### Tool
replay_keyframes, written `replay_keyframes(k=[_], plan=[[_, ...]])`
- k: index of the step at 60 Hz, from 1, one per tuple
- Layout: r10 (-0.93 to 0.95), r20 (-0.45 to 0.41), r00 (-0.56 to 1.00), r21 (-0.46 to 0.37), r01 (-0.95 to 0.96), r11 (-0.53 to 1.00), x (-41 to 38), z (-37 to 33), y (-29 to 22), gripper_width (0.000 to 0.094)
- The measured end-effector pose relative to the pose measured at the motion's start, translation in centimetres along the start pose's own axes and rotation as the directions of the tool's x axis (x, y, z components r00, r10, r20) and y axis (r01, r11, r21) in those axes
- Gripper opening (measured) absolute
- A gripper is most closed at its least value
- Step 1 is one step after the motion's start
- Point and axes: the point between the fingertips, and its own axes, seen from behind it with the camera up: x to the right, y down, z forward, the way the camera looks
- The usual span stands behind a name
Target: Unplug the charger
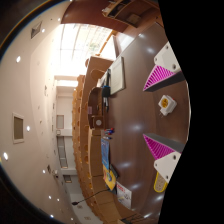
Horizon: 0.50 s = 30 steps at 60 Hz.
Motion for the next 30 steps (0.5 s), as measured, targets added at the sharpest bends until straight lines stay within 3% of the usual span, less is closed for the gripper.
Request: replay_keyframes(k=[11, 30], plan=[[-0.043, 0.005, 0.999, 0.012, 0.043, 0.999, -2.4, -8.5, 1.2, 0.0853], [-0.086, 0.029, 0.996, -0.045, 0.088, 0.995, -5.7, -21.5, 6.5, 0.0852]])
